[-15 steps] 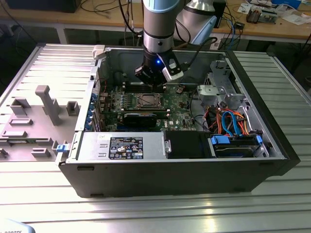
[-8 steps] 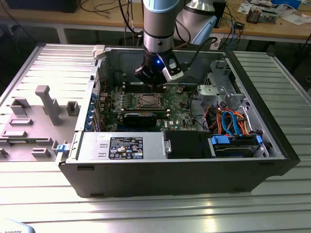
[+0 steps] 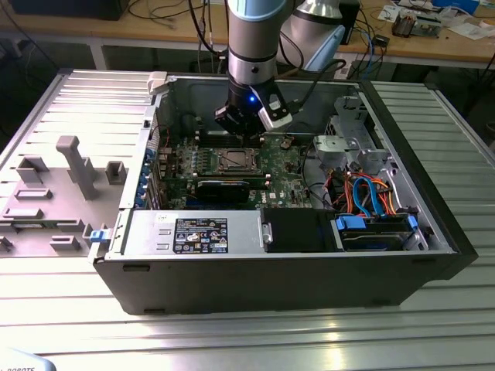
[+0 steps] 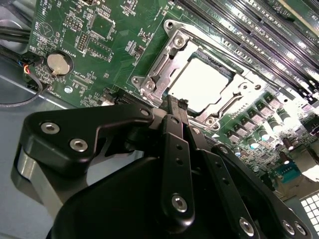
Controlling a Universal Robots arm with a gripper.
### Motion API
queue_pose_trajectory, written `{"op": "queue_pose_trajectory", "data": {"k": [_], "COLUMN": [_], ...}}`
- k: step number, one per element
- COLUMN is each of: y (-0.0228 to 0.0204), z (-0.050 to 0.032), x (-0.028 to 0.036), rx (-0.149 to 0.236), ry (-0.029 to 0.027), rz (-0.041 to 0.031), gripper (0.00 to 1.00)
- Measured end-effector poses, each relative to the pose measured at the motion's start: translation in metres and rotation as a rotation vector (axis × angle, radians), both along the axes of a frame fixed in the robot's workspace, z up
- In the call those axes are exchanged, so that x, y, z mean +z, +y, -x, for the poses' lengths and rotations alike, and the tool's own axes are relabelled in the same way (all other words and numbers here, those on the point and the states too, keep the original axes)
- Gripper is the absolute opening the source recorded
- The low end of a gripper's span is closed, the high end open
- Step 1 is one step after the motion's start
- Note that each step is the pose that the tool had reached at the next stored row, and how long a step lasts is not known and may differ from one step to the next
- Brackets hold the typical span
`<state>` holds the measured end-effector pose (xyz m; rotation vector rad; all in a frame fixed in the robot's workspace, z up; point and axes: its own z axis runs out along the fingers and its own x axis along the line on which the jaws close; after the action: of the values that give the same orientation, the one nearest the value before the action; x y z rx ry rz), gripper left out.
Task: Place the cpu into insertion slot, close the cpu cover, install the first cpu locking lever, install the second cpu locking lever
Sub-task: 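Install the second cpu locking lever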
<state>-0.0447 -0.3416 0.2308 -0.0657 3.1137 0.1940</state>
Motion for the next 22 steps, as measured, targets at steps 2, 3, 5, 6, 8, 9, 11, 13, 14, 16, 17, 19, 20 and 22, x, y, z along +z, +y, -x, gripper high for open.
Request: {"op": "queue_pose_trajectory", "data": {"k": [2,3,5,6,8,9,11,13,14,16,17,19,20,22], "y": [-0.0001,-0.0001,-0.0001,-0.0001,-0.0002,-0.0003,-0.0001,-0.0001,-0.0002,-0.0003,-0.0003,-0.0007,-0.0011,-0.0019], "z": [0.0000,0.0000,0.0000,0.0000,0.0000,0.0001,0.0000,0.0000,0.0000,0.0000,0.0000,0.0000,0.0000,0.0000], "x": [0.0000,0.0000,0.0001,0.0000,0.0001,0.0010,0.0031,0.0033,0.0034,0.0034,0.0034,0.0034,0.0034,0.0034], "rx": [0.000,0.000,0.000,0.000,0.000,0.000,0.000,0.000,0.000,0.000,0.000,0.000,0.000,0.000], "ry": [0.0001,0.0000,0.0001,0.0001,0.0001,0.0002,0.0000,0.0000,0.0001,0.0000,0.0001,0.0001,0.0001,0.0000], "rz": [0.0001,0.0000,0.0001,0.0000,0.0001,0.0004,0.0011,0.0011,0.0013,0.0013,0.0013,0.0013,0.0013,0.0013], "gripper": [0.11,0.11,0.11,0.11,0.11,0.11,0.11,0.11,0.11,0.11,0.11,0.11,0.11,0.11]}}
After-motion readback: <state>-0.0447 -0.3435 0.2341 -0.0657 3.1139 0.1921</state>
